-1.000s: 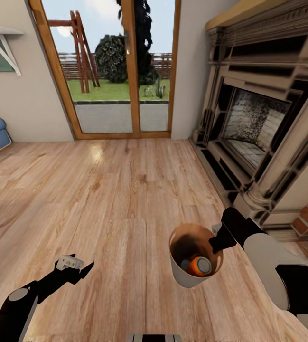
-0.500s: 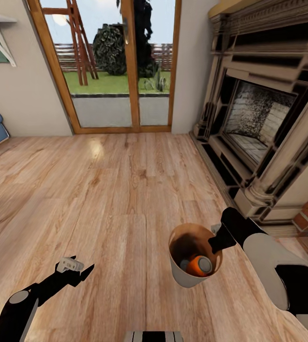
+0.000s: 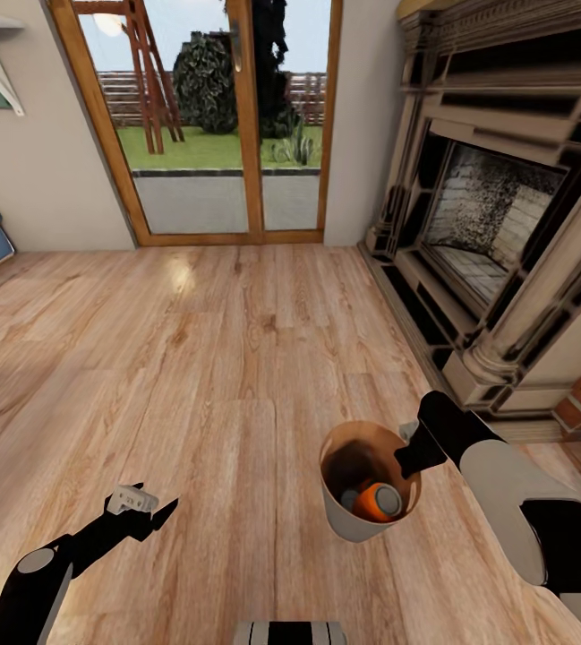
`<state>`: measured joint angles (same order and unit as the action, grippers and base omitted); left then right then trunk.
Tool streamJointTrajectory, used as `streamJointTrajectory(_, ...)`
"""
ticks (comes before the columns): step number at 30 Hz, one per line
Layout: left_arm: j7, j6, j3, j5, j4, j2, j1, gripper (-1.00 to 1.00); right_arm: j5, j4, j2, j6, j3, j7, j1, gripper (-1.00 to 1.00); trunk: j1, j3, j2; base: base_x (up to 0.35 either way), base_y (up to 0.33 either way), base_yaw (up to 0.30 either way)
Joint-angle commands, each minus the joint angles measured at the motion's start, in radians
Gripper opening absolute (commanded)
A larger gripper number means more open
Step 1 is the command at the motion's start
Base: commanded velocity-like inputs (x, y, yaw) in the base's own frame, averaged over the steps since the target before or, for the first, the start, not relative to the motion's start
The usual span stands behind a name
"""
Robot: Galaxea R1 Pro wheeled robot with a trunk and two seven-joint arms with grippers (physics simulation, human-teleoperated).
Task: Put the three can of soda from the living room inside the tash can in the kitchen.
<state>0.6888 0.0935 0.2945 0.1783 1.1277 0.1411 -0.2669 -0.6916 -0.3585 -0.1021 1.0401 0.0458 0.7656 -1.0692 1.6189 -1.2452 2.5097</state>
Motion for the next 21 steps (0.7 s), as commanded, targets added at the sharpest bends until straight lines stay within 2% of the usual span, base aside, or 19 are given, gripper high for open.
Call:
streamJointTrajectory(1,0.000,0.000,0.000,0.000,0.000,0.000,0.000,1.00,0.021,0.000,0.000,0.007,-0.003,0.000,0.000,-1.00,0.000,0.000,0.000,0.000,0.000,0.000)
streamJointTrajectory(4,0.000,-0.001,-0.001,0.000,0.000,0.000,0.000,1.00,0.020,0.000,-0.001,0.007,-0.003,0.000,0.000,-1.00,0.000,0.000,0.000,0.000,0.000,0.000)
streamJointTrajectory(10,0.000,-0.001,-0.002,0.000,-0.010,0.001,0.000,1.00,0.020,-0.002,0.000,0.007,-0.003,0.000,0.000,-1.00,0.003,-0.023,0.001,0.000,0.000,0.000)
streamJointTrajectory(14,0.000,-0.001,-0.002,0.000,-0.012,0.001,0.000,1.00,0.018,-0.002,-0.002,0.007,-0.003,0.001,0.000,-1.00,0.003,-0.023,0.001,0.000,0.000,0.000)
streamJointTrajectory(21,0.000,-0.010,-0.002,0.001,-0.022,0.001,0.000,1.00,0.017,-0.005,-0.002,0.007,-0.003,0.003,0.000,-1.00,0.005,-0.046,0.003,0.000,0.000,0.000)
